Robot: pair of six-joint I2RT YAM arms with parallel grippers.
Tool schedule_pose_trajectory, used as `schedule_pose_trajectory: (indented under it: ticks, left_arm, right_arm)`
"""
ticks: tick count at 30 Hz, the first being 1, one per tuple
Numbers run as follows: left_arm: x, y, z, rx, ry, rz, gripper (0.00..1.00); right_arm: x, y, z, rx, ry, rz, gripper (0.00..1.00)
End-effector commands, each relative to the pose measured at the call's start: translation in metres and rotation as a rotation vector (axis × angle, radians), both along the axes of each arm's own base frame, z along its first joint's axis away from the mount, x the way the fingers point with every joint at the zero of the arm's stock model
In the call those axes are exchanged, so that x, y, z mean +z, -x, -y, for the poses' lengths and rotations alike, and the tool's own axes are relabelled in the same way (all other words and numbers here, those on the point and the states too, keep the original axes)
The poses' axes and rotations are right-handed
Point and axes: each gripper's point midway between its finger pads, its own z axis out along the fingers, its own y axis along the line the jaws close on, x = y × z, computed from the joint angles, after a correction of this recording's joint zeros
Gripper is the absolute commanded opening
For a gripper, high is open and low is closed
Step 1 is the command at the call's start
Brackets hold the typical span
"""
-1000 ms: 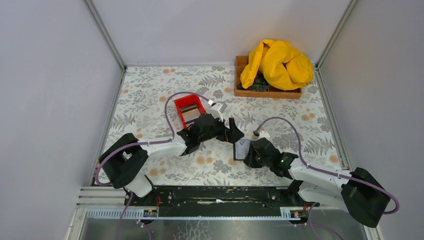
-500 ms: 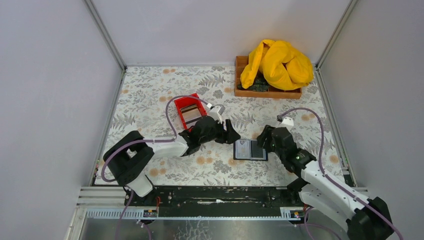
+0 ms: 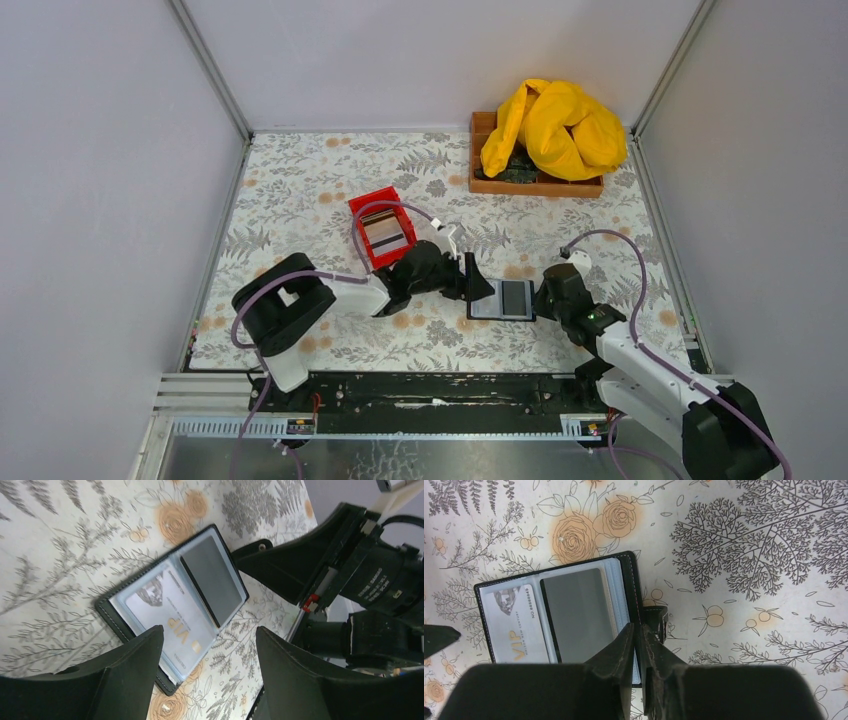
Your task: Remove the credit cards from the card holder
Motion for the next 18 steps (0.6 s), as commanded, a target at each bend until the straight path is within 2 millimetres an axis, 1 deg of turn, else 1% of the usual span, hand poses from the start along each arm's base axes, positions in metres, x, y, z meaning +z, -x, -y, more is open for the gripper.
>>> schedule_pose_trajectory:
  ticks: [1,4,10,13,15,18]
  left_arm:
    - [0.023,0.001,0.017,-0.042,0.082,0.040,0.75]
    - [0.022,0.001,0.018,-0.040,0.083,0.031,0.75]
    - [0.021,0.009,0.026,-0.072,0.139,-0.018,0.75]
    - [0.022,0.016,0.034,-0.105,0.174,-0.034,0.79]
    - [0.019,0.018,0.038,-0.115,0.172,-0.047,0.81]
    - [0.008,0.019,0.041,-0.114,0.152,-0.070,0.82]
  right_arm:
    - [-0.003,0.000,-0.007,0.003,-0.047,-0.001,0.15]
    - [-0.007,0.005,-0.009,0.013,-0.059,-0.019,0.13]
    - [-0.007,0.007,-0.015,0.048,-0.079,-0.024,0.14]
    - [-0.008,0.007,-0.016,0.054,-0.076,-0.033,0.15]
    - [-0.009,0.007,-0.016,0.056,-0.074,-0.040,0.15]
    - [-0.009,0.007,-0.017,0.058,-0.078,-0.036,0.15]
